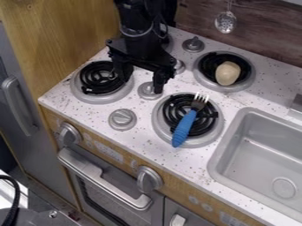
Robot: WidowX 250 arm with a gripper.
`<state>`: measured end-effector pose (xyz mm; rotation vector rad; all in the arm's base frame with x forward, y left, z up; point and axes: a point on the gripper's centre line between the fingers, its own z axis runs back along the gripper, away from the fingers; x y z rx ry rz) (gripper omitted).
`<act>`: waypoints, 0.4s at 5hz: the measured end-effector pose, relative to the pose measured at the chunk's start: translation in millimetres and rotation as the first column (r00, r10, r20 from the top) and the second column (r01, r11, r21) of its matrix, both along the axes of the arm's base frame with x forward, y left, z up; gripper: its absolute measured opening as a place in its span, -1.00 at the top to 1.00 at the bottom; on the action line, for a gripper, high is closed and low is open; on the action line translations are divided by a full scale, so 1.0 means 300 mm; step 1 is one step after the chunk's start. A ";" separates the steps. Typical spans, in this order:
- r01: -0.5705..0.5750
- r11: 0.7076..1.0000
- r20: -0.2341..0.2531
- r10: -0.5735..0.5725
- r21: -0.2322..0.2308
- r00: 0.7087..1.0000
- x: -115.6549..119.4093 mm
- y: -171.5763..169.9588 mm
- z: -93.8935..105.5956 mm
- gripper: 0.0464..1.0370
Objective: Move the fork next to the bottom left burner
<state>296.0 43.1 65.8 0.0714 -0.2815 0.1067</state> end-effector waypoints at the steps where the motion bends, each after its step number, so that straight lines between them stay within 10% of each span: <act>1: -0.002 1.000 -0.029 0.001 -0.003 1.000 -0.014 0.000 -0.027 -0.92; 2: 0.029 1.000 -0.062 -0.030 -0.006 0.998 -0.011 -0.066 -0.086 -0.92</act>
